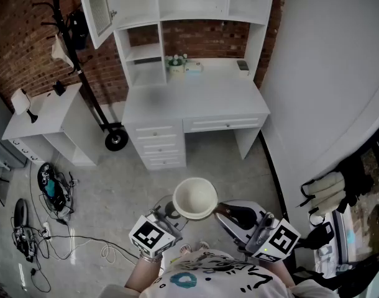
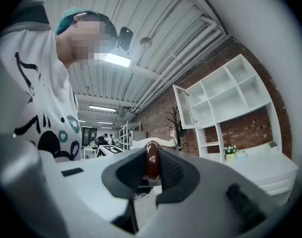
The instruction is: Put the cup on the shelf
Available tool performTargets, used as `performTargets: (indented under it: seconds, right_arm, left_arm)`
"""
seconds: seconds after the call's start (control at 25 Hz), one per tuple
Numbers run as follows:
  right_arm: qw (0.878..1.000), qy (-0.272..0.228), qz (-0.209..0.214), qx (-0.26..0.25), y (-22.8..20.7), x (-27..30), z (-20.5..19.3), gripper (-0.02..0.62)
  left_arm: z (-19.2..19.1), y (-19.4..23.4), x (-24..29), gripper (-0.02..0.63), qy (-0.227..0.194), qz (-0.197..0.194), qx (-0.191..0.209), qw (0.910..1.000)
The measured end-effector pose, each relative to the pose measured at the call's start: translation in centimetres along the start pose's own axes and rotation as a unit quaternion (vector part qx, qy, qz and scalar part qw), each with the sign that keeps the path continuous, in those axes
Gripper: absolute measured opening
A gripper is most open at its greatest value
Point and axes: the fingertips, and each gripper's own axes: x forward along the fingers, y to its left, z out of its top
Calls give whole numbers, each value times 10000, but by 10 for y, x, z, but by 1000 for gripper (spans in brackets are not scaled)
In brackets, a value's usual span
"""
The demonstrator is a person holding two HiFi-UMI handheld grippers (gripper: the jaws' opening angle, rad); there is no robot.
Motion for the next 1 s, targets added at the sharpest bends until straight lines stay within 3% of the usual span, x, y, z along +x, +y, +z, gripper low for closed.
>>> performTargets:
  seconds: [1.0]
  right_arm:
    - [9998, -63, -166, 75, 28, 15, -3, 66]
  left_arm:
    - [-2, 0, -32, 15, 116, -144, 4, 9998]
